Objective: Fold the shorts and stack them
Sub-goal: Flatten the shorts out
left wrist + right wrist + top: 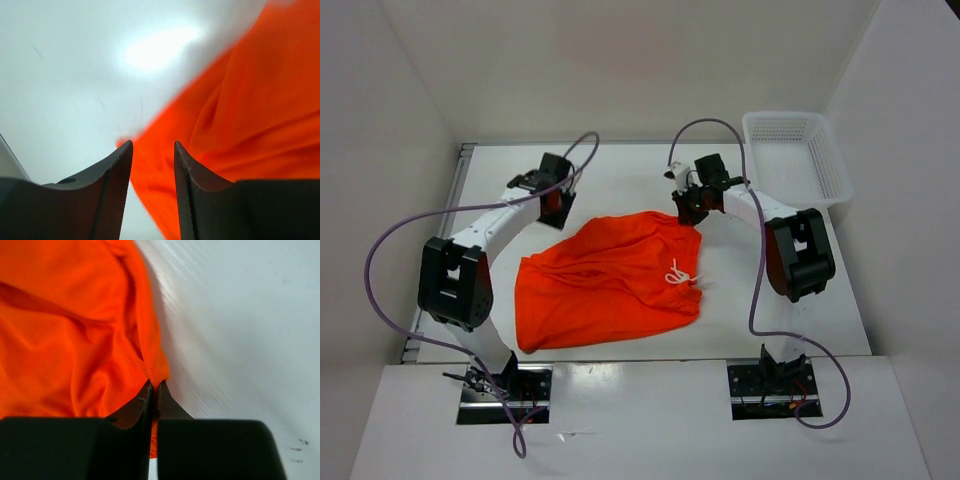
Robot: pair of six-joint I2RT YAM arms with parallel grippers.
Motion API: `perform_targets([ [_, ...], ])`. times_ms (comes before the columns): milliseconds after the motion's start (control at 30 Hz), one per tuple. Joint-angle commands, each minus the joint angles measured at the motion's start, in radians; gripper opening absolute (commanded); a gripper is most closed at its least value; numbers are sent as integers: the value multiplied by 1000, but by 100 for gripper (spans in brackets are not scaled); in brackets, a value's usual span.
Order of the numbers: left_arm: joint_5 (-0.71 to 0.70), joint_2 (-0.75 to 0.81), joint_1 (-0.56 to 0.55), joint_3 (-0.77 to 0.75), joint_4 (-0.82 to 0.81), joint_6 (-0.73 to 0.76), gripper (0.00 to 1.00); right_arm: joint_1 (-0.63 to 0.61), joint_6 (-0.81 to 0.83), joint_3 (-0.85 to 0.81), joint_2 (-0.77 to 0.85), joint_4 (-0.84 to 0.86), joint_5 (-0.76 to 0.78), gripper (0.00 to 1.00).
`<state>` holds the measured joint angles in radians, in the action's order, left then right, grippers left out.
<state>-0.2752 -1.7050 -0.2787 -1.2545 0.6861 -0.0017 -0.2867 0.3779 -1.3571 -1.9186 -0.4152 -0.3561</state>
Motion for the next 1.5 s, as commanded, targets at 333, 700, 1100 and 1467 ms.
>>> perform_targets([
  [333,202,-307,-103,-326,-75,2,51,-65,79,-46,38,-25,-4,0],
  [700,376,-354,-152,-278,-140,2,39,-65,61,-88,29,-16,-4,0],
  [1100,-265,-266,12,-457,-313,2,0,-65,16,-106,49,67,166,0],
  [1467,114,30,-318,110,45,2,29,-65,-13,-106,69,18,-33,0],
])
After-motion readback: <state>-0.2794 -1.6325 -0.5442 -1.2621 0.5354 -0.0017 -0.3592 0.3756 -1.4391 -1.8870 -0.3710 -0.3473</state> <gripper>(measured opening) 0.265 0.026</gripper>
